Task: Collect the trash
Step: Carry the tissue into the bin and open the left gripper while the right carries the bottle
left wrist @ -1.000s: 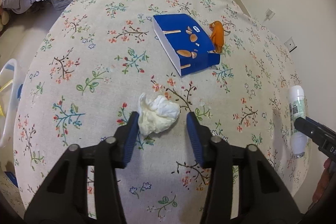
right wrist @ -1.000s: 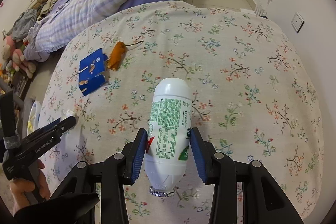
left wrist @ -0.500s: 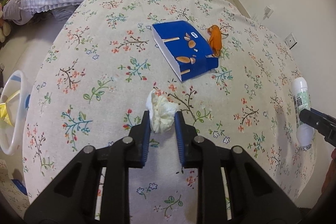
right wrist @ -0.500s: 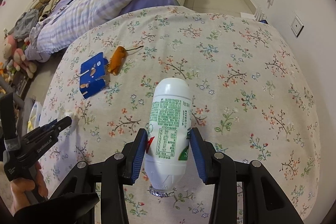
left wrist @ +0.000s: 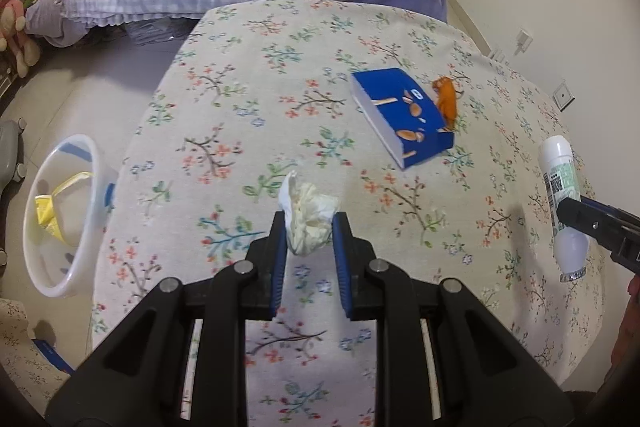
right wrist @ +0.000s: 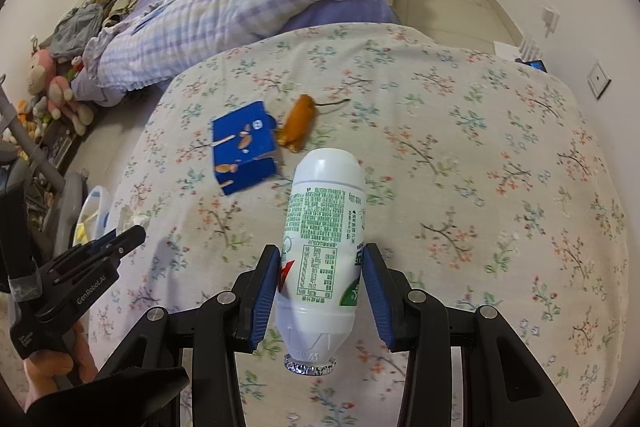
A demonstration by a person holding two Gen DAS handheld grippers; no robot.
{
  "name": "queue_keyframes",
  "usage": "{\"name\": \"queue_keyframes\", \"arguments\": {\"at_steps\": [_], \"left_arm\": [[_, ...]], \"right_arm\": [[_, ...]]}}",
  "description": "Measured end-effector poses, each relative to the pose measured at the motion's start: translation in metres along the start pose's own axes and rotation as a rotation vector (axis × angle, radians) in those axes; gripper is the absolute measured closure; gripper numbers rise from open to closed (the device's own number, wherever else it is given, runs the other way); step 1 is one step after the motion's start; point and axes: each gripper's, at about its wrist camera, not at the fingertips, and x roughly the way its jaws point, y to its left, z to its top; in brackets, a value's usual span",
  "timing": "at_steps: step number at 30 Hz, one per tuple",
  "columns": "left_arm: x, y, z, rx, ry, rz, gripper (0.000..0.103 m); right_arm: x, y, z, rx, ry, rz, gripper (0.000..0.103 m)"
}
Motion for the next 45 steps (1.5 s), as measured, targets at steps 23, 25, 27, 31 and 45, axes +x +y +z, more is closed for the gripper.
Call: {"name": "queue_keyframes", "arguments": {"at_steps": [23, 25, 27, 31, 45], "left_arm": [[-0.034, 0.134, 0.001, -0.209, -0.041, 0.113, 0.079], [-0.035, 0.150, -0.001, -0.244, -0.040, 0.128, 0.079], [-0.037, 0.165, -0.006, -0.275, -0.039, 0.143, 0.079], [-0.040, 0.194, -0.014, -0.327, -0.032, 0.173, 0.079], [-0.043, 0.242, -0.034, -0.377, 0.022, 0.227, 0.061]], "right_arm": [[0.039, 0.136, 0.010, -0.132, 0.029, 0.136, 0.060], [0.042, 0.147, 0.009, -0.143, 0.032, 0.148, 0.060], [0.045, 0.157, 0.009, -0.154, 0.033, 0.159, 0.060], [0.051, 0.183, 0.007, -0.185, 0.031, 0.176, 0.060], [0.069, 0.247, -0.002, -0.263, 0.034, 0.234, 0.060]]}}
